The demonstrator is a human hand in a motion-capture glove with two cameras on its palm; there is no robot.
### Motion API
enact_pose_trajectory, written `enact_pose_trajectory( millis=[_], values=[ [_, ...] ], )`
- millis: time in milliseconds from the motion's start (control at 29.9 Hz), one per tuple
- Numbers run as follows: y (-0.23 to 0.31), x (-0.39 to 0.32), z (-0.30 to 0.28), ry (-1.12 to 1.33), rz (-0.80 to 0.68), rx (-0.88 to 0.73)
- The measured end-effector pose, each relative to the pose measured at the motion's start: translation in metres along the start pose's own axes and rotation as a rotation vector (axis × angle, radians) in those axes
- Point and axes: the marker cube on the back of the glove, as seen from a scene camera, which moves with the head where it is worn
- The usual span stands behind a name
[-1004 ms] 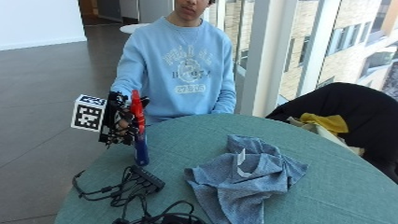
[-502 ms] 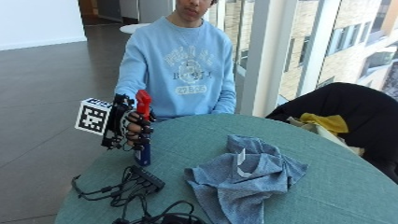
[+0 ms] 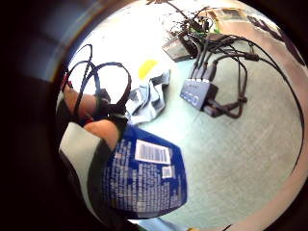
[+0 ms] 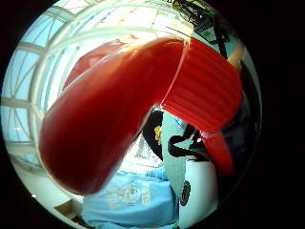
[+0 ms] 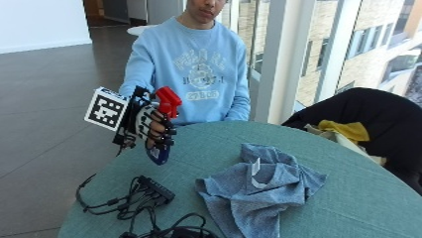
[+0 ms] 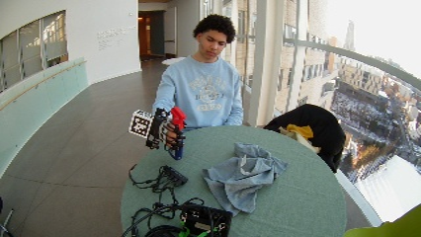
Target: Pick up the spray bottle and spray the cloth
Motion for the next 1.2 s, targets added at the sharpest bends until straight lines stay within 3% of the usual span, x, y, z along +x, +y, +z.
enact_pose_trajectory(
  millis=[469,837,1205],
  values=[
    [-0.047,-0.048,0.041,0.174,0.053,-0.279],
    [-0.055,-0.054,0.065,0.247,0.166,-0.383],
    [-0.056,-0.057,0.075,0.288,0.176,-0.422]
  ],
)
